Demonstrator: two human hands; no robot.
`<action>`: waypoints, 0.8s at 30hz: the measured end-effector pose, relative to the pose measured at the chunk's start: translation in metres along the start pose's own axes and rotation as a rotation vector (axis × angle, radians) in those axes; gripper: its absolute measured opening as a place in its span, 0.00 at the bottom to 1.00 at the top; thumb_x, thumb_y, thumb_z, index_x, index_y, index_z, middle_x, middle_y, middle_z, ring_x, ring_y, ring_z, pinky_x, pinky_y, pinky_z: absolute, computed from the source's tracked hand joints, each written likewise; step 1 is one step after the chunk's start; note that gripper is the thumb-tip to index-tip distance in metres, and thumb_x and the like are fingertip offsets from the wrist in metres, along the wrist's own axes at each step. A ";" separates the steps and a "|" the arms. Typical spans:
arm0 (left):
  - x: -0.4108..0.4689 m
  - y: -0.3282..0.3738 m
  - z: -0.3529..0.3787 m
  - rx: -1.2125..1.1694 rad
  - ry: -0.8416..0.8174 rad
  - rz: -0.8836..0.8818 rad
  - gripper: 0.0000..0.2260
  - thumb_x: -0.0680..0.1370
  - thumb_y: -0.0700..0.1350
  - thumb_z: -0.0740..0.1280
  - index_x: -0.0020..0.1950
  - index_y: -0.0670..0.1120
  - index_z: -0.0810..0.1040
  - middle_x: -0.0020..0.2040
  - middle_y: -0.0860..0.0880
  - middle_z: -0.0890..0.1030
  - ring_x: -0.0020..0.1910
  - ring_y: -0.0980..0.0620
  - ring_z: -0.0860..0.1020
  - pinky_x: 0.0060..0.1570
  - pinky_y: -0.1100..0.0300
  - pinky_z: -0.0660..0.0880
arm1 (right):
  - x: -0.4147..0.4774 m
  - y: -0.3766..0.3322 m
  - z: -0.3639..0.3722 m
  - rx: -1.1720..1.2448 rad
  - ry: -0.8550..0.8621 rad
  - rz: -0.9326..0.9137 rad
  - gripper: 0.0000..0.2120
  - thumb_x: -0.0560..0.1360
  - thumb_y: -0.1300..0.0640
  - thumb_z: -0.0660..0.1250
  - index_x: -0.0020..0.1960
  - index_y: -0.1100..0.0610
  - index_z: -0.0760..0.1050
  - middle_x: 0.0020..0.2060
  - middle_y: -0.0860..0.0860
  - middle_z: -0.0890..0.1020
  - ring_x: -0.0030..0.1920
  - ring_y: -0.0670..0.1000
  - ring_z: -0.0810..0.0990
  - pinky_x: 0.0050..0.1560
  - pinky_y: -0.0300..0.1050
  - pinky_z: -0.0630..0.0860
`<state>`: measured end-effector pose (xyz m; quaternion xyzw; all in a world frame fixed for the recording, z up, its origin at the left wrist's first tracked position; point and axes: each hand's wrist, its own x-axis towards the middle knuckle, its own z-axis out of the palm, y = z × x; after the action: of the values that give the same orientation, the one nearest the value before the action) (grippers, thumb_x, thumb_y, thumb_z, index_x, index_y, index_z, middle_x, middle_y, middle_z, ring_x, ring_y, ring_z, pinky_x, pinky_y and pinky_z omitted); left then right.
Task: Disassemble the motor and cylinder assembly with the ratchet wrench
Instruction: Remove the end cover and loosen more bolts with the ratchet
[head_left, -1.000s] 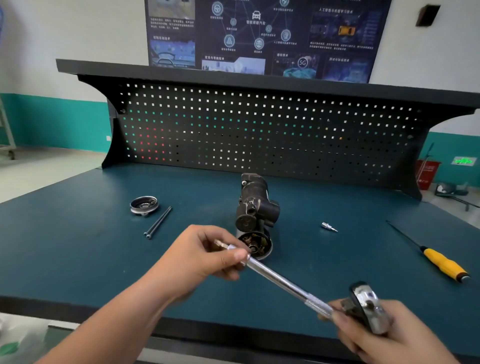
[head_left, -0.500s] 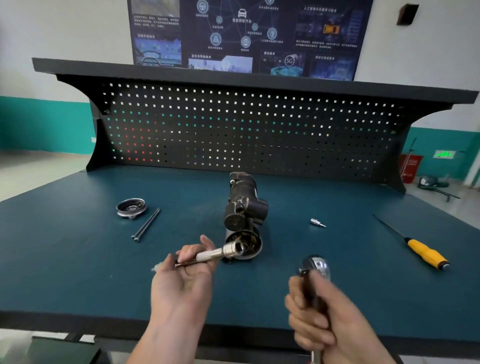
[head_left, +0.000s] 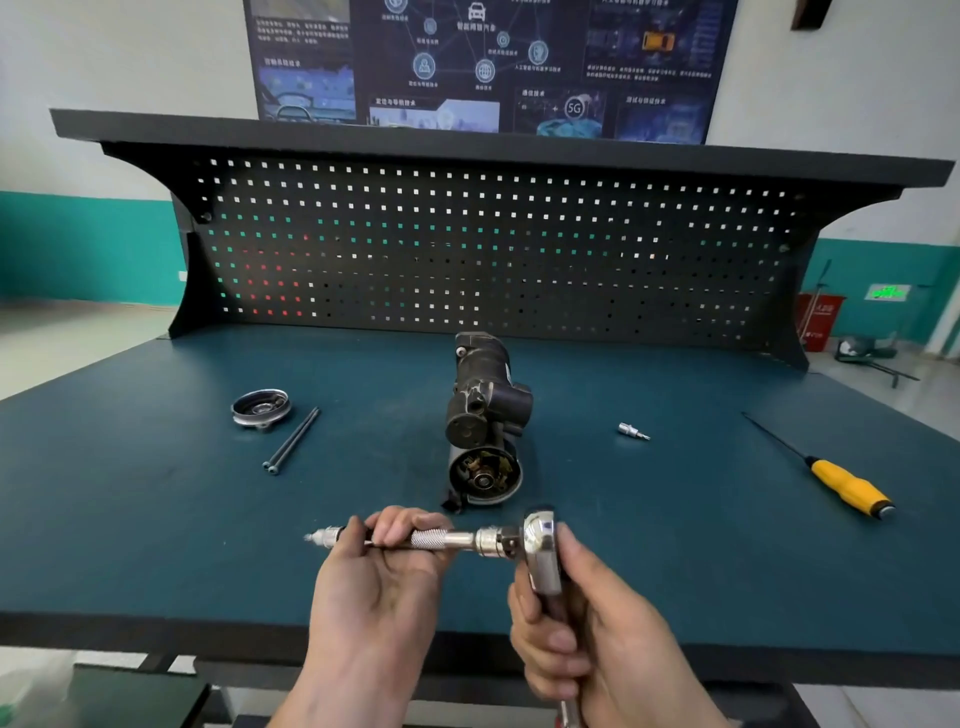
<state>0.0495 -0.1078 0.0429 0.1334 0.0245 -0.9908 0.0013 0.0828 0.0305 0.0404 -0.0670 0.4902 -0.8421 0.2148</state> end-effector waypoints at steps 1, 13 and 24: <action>0.000 0.000 -0.001 0.002 0.005 -0.006 0.15 0.83 0.44 0.50 0.36 0.47 0.60 0.26 0.51 0.62 0.19 0.55 0.62 0.36 0.63 0.63 | 0.000 0.002 -0.001 -0.003 -0.011 -0.003 0.22 0.65 0.39 0.67 0.25 0.57 0.74 0.19 0.49 0.62 0.17 0.43 0.57 0.18 0.33 0.57; -0.009 -0.005 -0.006 -0.066 -0.046 -0.073 0.15 0.82 0.45 0.52 0.35 0.47 0.61 0.28 0.52 0.62 0.24 0.56 0.62 0.32 0.64 0.64 | 0.002 0.011 -0.006 0.206 -0.504 -0.026 0.18 0.74 0.38 0.64 0.38 0.52 0.76 0.25 0.46 0.62 0.23 0.43 0.59 0.24 0.31 0.59; -0.015 -0.012 -0.007 0.038 -0.238 0.193 0.16 0.79 0.50 0.55 0.31 0.49 0.63 0.26 0.55 0.59 0.22 0.58 0.60 0.25 0.66 0.65 | -0.003 0.022 -0.006 -0.123 0.132 -0.158 0.32 0.51 0.28 0.70 0.28 0.59 0.72 0.19 0.51 0.64 0.18 0.45 0.59 0.21 0.35 0.59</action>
<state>0.0660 -0.0956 0.0404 0.0168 -0.0077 -0.9951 0.0967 0.0906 0.0272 0.0188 -0.0627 0.5471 -0.8274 0.1104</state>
